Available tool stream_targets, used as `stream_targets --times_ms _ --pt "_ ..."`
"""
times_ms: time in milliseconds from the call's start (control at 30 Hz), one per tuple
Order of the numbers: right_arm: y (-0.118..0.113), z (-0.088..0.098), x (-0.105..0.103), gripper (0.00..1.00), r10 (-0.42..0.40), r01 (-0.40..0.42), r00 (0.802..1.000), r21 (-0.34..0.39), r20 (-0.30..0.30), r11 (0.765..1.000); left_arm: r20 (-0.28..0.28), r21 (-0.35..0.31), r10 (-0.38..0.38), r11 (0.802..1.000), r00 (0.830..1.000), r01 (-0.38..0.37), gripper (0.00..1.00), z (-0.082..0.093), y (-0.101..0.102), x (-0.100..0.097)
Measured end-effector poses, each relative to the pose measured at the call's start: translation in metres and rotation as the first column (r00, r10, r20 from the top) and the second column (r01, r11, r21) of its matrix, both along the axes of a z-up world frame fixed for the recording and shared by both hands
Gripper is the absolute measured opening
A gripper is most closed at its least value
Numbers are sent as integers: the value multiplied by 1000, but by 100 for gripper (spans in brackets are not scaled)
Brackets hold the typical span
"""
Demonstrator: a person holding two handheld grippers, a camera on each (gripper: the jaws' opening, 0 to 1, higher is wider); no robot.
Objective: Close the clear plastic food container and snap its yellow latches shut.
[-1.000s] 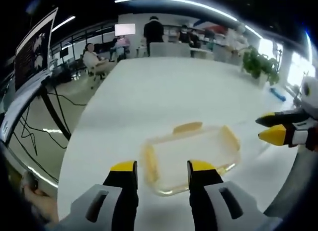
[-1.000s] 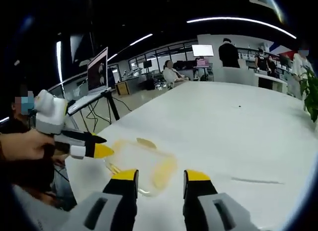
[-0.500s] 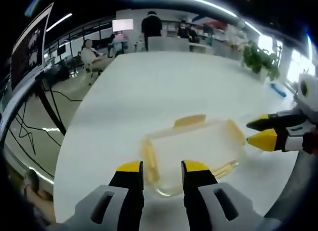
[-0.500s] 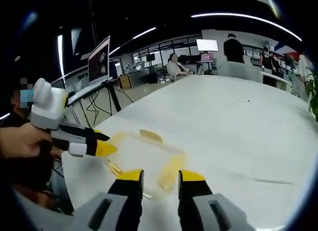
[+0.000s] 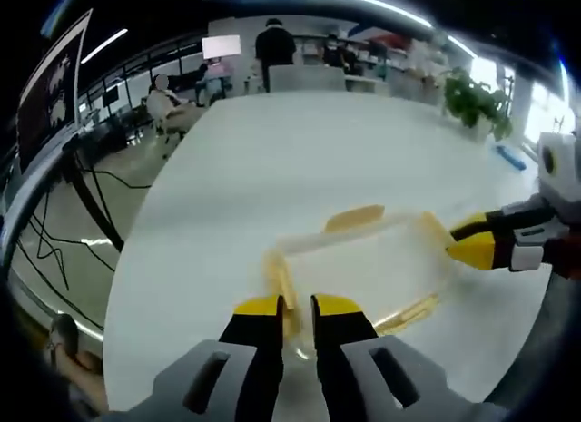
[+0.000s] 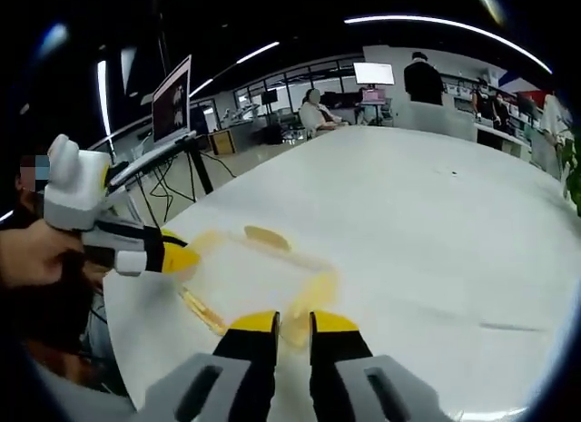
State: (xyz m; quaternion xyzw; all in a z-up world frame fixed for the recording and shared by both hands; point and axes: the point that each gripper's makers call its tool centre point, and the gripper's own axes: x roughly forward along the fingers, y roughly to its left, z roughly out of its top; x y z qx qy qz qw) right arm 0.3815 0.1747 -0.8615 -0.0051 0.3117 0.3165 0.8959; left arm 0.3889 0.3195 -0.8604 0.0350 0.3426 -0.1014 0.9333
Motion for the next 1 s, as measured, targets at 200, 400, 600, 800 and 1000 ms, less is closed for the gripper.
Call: stream_targets --times_ms 200,400,600,800,1000 --pt "0 1 1 5 3 -3 1000 -5 9 1000 5 -5 7 1000 1000 -7 4 0 3 2" --pt "0 1 0 4 33 -32 999 -25 16 999 5 26 -17 1000 1000 16 3 1 3 0" --pt "1 7 -3 4 42 -41 999 -20 13 999 13 48 -20 999 1000 19 3 4 5 -2" --pt "-1 16 0 3 18 -18 1000 5 7 1000 20 49 -21 999 1000 20 3 15 3 -4" --pt "-3 33 3 2 6 -7 1000 32 20 999 33 47 -18 999 999 17 3 27 2 -5"
